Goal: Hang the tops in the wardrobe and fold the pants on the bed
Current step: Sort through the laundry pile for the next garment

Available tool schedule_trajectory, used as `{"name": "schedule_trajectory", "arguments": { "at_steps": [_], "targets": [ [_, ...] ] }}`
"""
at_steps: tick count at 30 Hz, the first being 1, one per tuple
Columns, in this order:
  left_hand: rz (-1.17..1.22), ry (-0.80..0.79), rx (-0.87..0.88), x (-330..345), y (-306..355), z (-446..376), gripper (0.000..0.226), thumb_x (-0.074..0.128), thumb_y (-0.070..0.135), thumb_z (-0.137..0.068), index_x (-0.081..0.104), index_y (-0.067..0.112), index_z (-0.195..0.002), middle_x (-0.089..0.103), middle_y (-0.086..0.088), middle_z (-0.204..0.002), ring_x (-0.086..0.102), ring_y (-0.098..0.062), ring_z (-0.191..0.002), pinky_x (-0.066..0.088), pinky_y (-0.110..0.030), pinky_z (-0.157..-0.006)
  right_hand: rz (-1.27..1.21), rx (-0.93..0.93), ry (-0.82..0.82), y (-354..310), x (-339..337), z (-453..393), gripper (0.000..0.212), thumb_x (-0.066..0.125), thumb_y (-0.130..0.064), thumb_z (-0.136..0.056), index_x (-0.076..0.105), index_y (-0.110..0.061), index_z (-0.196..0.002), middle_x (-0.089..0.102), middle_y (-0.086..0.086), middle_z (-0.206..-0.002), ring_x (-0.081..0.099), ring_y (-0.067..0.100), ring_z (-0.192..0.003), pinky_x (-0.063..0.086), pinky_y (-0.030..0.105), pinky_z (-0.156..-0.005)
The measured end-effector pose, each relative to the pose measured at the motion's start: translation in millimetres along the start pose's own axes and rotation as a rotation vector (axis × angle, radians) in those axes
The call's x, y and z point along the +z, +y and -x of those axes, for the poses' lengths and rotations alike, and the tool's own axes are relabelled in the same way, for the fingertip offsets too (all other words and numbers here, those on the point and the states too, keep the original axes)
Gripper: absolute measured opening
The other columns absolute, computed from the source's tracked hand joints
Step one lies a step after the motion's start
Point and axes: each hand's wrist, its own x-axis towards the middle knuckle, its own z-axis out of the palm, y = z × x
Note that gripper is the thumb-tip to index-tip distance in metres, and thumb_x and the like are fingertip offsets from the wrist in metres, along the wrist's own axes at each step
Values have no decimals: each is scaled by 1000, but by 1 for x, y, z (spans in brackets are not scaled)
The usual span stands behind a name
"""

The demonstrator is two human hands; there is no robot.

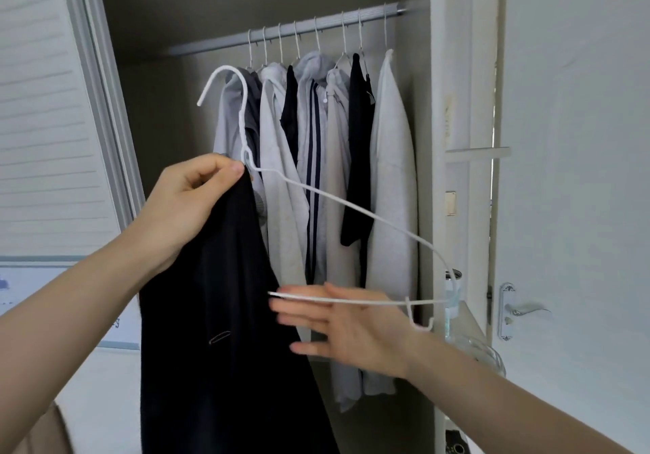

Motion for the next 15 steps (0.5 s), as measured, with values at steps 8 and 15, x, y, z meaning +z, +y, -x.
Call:
{"name": "schedule_trajectory", "arguments": {
  "at_steps": [8, 15],
  "targets": [
    [-18, 179, -90, -4, -8, 6, 23, 61, 31, -95, 74, 18, -82, 69, 4, -82, 58, -3, -79, 44, -18, -76, 1026, -311, 365, 40, 41, -15, 40, 45, -5, -96, 47, -30, -126, 51, -17, -118, 46, -9, -106, 35, 7, -87],
    [-11, 174, -139, -7, -7, 12, 25, 64, 36, -92, 72, 15, -80, 66, 3, -77, 58, -5, -75, 46, -22, -73, 1121, -332, 443, 60, 54, -30, 31, 52, -17, -95, 42, -32, -121, 51, -18, -119, 40, -9, -113, 31, 9, -96]
  ]
}}
